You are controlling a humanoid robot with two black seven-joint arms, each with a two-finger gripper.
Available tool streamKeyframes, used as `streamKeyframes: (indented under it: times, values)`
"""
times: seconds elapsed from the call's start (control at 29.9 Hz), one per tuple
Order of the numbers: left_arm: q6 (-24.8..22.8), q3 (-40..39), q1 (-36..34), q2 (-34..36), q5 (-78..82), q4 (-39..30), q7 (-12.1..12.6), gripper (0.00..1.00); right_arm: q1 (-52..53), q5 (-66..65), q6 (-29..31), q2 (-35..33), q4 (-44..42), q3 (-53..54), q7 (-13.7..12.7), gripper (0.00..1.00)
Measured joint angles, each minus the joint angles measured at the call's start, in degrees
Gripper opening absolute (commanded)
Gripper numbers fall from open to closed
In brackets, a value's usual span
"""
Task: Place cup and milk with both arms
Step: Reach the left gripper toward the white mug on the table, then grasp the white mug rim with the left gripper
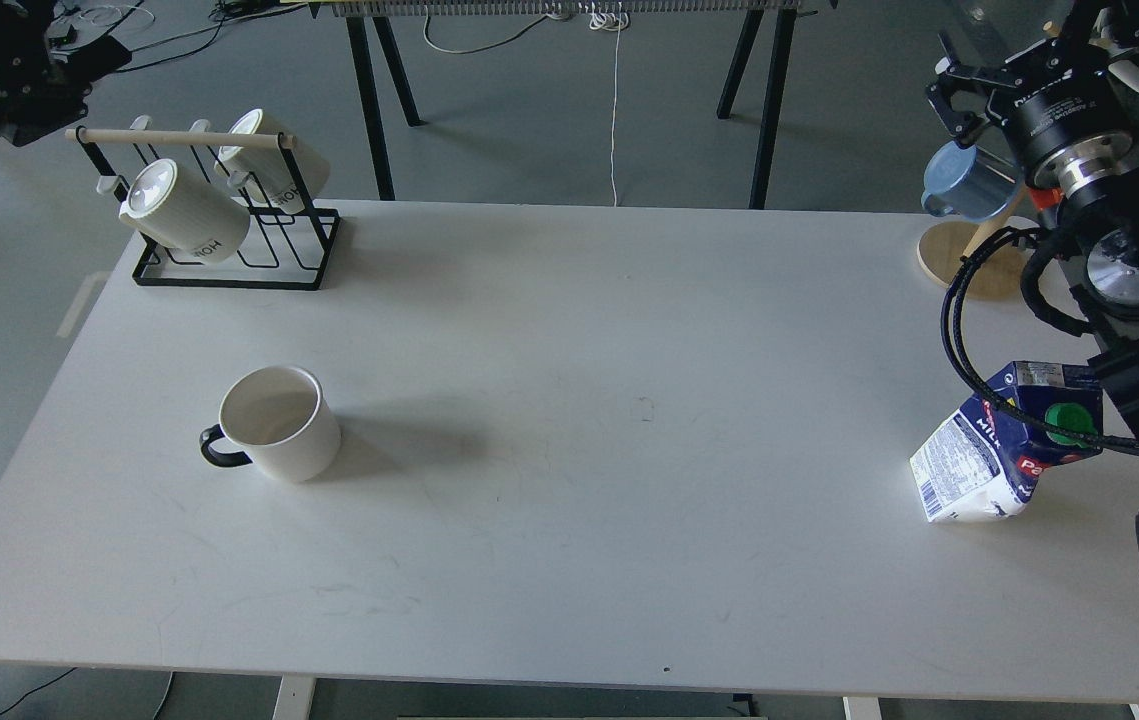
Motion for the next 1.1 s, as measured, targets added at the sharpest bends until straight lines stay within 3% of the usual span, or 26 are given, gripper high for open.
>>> streamKeyframes:
  times: [0.27, 0.37, 0.6, 0.67, 0.84, 1.1]
  values:
    - [0.00, 0.00, 0.22, 1.00, 26.06, -8.47, -0.85, 0.92, 0.06, 0.00, 0.00, 0.02, 0.00, 0.14, 0.18, 0.99]
    - [0.00, 0.90, 0.78, 0.62, 34.27, -9.66, -2.19, 0.83, 0.06, 0.00, 0.00, 0.02, -0.01, 0.14, 0.19, 0.99]
    - [0.00, 13.83, 1.14, 0.21, 47.32, -10.59, -9.68, 0.82, 0.06, 0.01, 0.00, 0.02, 0.00, 0.40, 0.19, 0.99]
    - [1.11, 17.97, 1.14, 0.55, 50.17, -10.58, -10.77, 0.82, 0.06, 0.02, 0.00, 0.02, 0.00, 0.53, 0.19, 0.99]
    - [5.17, 23.85, 1.11, 0.61, 55.60, -9.92, -11.29, 0.82, 0.05, 0.02, 0.00, 0.02, -0.01, 0.84, 0.19, 0.99]
    - [6.73, 25.26, 2.14, -2.57, 59.77, -3.34, -11.30, 0.82, -0.05, 0.02, 0.00, 0.11, -0.08, 0.85, 0.19, 0.99]
